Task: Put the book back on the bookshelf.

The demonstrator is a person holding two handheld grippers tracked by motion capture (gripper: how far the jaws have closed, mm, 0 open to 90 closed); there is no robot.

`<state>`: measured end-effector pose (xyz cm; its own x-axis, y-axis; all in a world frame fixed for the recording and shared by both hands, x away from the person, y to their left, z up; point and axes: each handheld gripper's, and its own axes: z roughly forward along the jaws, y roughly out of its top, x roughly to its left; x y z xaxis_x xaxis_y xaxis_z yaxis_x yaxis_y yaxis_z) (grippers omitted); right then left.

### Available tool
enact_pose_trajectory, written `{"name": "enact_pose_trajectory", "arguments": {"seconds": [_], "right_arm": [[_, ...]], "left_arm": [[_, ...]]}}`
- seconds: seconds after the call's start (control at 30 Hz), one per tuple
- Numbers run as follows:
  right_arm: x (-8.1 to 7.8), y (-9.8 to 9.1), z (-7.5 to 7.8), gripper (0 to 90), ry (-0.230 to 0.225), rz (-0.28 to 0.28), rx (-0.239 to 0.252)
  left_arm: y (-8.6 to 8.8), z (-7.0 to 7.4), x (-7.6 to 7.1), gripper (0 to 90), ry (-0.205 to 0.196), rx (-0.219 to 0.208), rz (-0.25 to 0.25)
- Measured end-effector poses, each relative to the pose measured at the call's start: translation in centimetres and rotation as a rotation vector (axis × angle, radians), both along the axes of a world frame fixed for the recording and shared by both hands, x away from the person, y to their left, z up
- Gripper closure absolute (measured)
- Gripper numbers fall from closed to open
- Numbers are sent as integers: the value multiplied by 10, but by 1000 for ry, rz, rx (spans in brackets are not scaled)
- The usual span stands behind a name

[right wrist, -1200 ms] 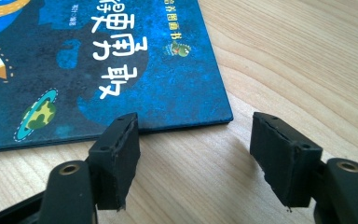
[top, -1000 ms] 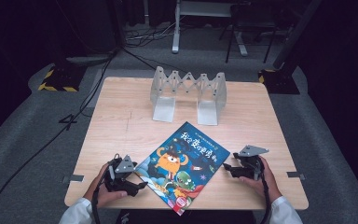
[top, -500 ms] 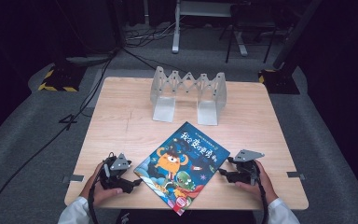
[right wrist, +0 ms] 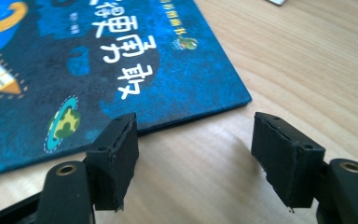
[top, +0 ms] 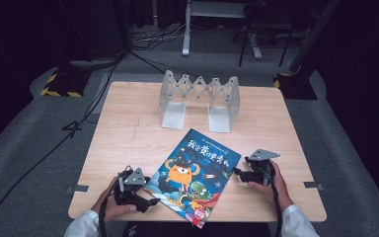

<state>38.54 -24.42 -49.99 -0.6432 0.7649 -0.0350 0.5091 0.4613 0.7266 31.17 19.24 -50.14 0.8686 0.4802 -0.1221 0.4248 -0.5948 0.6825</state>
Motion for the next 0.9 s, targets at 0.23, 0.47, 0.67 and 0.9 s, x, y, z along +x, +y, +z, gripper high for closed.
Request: {"name": "enact_pose_trajectory", "arguments": {"seconds": [0.23,0.47,0.67,0.9], "right_arm": [[12,10,2,352,-18,-37,-27],[23,13,1,355,-34,-65,-28],[-4,14,2,344,-26,50,-38],[-27,5,1,318,30,161,2]], "left_arm": [[-19,0,-11,137,-59,78,-25],[-31,-1,-14,99,-64,80,-23],[-35,-1,-16,81,-39,51,-45],[-47,-1,-21,94,-48,57,-71]]}}
